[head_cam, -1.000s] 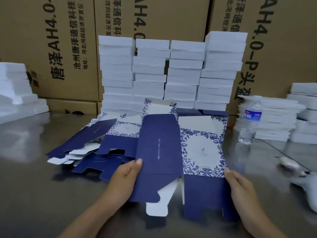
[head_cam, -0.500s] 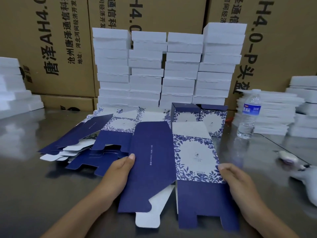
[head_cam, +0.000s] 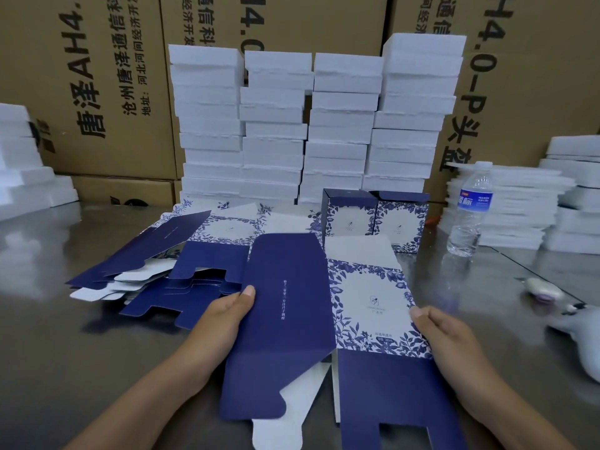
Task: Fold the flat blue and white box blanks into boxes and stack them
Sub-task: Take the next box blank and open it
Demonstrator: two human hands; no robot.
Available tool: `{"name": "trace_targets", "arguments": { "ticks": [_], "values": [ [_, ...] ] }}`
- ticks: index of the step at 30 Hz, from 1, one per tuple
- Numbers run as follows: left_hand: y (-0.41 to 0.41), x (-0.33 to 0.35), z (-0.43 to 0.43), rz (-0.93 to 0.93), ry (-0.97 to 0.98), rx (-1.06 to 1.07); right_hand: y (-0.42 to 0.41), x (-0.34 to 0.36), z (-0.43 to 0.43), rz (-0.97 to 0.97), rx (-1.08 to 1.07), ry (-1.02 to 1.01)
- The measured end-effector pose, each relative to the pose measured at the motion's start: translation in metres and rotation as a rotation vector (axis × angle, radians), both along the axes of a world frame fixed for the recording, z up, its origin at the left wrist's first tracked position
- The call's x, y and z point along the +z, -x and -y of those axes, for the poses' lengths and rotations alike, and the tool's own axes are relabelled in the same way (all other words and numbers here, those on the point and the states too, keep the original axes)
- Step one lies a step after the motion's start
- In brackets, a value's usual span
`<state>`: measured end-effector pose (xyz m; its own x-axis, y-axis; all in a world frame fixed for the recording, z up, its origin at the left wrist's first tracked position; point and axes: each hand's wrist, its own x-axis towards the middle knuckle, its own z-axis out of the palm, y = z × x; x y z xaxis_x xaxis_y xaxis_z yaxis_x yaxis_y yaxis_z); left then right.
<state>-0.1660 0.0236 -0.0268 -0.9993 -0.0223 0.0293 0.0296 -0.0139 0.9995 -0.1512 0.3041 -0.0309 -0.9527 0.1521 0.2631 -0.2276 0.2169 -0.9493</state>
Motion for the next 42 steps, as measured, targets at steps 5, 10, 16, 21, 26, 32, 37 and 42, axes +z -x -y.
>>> {"name": "trace_targets", "arguments": {
  "ticks": [5,10,16,21,26,32,37,42],
  "values": [
    [0.0002,-0.0005,0.0021,0.012,0.052,-0.034,0.0035,-0.0018,-0.002,0.029,-0.039,0.031],
    [0.0013,0.0009,0.003,0.041,-0.003,-0.02,0.0007,-0.0014,-0.0034,0.027,-0.042,-0.074],
    [0.0003,0.0021,0.0019,0.01,-0.009,0.024,-0.0013,0.0003,-0.0005,0.047,0.018,-0.022],
    [-0.0016,0.0017,0.0022,0.019,0.015,0.01,0.0003,0.0013,-0.0006,0.067,-0.022,0.105],
    [-0.0016,0.003,0.0018,0.027,-0.008,0.007,0.0035,-0.0034,-0.0037,0.027,-0.047,0.01],
    [0.0,0.0046,0.0015,0.037,-0.053,0.079,0.0008,-0.0018,-0.0017,0.048,-0.001,0.018],
    [-0.0013,0.0032,0.0034,0.042,-0.021,0.048,-0.0031,0.0035,0.001,0.079,-0.016,0.147],
    [-0.0041,0.0058,0.0024,0.053,-0.007,0.017,-0.0044,0.0045,0.0011,0.083,-0.036,0.125]
  ]
}}
